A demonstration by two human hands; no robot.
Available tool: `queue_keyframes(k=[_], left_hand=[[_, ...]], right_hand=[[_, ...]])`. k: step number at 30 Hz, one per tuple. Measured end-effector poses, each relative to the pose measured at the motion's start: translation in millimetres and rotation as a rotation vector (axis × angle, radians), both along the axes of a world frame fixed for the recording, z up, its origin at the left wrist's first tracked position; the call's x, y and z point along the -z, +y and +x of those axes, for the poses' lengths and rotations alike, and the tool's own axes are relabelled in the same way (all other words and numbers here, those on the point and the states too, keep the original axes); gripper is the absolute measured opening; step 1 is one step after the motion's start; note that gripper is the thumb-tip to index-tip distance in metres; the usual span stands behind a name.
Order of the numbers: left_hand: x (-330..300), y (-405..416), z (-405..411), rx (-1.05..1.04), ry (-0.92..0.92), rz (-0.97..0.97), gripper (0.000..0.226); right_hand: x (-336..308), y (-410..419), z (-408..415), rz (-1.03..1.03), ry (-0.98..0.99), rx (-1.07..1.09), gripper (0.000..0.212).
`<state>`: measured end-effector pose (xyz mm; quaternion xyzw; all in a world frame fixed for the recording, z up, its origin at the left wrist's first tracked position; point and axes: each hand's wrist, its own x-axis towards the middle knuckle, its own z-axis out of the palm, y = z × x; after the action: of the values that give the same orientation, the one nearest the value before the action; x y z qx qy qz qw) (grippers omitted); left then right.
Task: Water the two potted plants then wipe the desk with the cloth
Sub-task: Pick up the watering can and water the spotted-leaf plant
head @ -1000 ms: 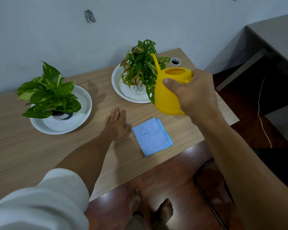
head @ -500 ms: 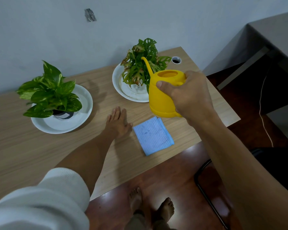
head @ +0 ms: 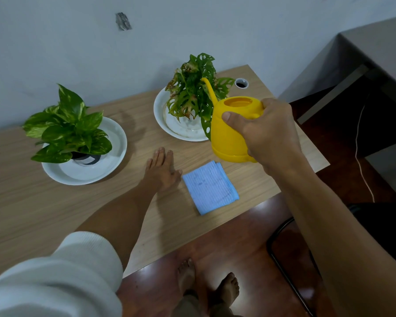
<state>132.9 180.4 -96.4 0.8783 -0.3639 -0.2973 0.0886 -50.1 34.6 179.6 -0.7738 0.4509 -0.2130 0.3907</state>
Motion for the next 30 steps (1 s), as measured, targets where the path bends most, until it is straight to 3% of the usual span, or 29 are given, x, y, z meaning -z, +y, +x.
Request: queue_keyframes(k=[17, 22, 25, 30], left_hand=[[-1.8, 0.5, -1.3, -0.007, -0.005, -0.002, 0.087], [-2.2, 0.3, -1.5, -0.001, -0.009, 0.001, 0.087], [-2.1, 0.8, -1.8, -0.002, -0.007, -0.003, 0.087], [-0.3, 1.0, -1.7, -0.002, -0.007, -0.025, 0.087]], right_hand=[[1.8, 0.1, 16.0, 0.047, -0.028, -0.016, 0.055], [1.8, 4.0, 9.9, 0.057, -0.028, -0.057, 0.035], [3.0, 5.8, 6.6, 0.047, -0.027, -0.044, 0.048], [6.1, 3.5, 0.9, 0.018, 0.004, -0.044, 0.051]])
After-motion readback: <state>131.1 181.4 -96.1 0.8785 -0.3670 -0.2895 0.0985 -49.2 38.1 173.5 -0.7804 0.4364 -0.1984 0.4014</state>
